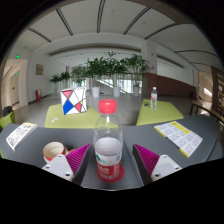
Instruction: Pour water
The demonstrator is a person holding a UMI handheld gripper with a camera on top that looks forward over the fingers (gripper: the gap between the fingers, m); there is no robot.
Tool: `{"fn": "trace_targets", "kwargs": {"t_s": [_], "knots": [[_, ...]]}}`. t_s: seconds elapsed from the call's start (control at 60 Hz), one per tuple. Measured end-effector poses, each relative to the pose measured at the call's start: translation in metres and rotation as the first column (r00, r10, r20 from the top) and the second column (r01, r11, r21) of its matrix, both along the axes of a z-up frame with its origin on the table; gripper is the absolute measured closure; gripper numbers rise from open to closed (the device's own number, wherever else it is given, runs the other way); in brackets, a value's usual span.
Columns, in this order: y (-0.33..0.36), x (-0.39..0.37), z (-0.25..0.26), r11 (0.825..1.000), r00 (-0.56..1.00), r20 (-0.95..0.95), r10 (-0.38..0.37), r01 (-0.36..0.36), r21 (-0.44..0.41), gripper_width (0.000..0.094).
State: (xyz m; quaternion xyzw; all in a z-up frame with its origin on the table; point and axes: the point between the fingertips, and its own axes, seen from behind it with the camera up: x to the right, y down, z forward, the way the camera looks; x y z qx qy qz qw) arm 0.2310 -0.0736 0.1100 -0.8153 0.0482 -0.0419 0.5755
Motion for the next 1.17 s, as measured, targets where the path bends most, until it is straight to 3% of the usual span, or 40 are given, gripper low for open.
{"fn": "trace_targets", "kwargs": {"t_s": [0.183,0.383,0.733,0.933,1.167], "knots": [[-0.078,-0.021,0.033,0.999,1.0,0.017,0.002,-0.002,-0.041,0.0085],[-0.207,-0.051,0.064,0.995,0.996,0.09,-0.006,0.015,-0.094,0.0079],[-0.408,-0.113,0.083,0.994,0.997,0.069,-0.015,0.023,-0.108,0.0081],[-0.46,-0.131,0.086,0.995,0.998,0.062,-0.002,0.008,-0.099,0.0079],[-0.487,-0.128,0.092,0.996,0.999,0.028,-0.041,0.044,-0.082,0.009]]}}
